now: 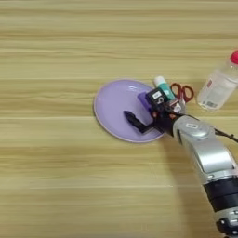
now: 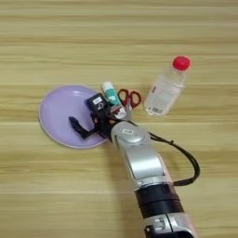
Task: Move the objects on the table
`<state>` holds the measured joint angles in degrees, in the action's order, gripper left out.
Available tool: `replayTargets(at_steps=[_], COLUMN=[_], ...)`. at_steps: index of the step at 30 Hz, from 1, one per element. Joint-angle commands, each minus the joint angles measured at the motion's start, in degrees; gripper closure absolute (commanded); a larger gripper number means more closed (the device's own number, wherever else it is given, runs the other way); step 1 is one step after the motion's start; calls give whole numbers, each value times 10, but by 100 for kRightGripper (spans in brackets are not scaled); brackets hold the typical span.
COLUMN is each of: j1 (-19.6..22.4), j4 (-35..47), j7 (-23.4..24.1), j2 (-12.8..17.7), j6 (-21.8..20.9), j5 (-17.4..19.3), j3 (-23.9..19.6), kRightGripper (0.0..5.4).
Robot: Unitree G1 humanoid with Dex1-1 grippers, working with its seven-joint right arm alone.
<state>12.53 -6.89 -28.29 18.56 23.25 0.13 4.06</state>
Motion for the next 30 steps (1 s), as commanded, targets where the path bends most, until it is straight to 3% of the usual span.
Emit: replayTargets(at_steps=[1,7,16,30], j1=[31,36,37,38], j4=[22,19,22,8], j7=[-8,-21,-27,-28], j2=[4,0,0,4], j6=[13,47,67,67], j5=[18,42,55,48], j3=[-9,-14,-13,-8], kRightGripper=[2,32,140,325])
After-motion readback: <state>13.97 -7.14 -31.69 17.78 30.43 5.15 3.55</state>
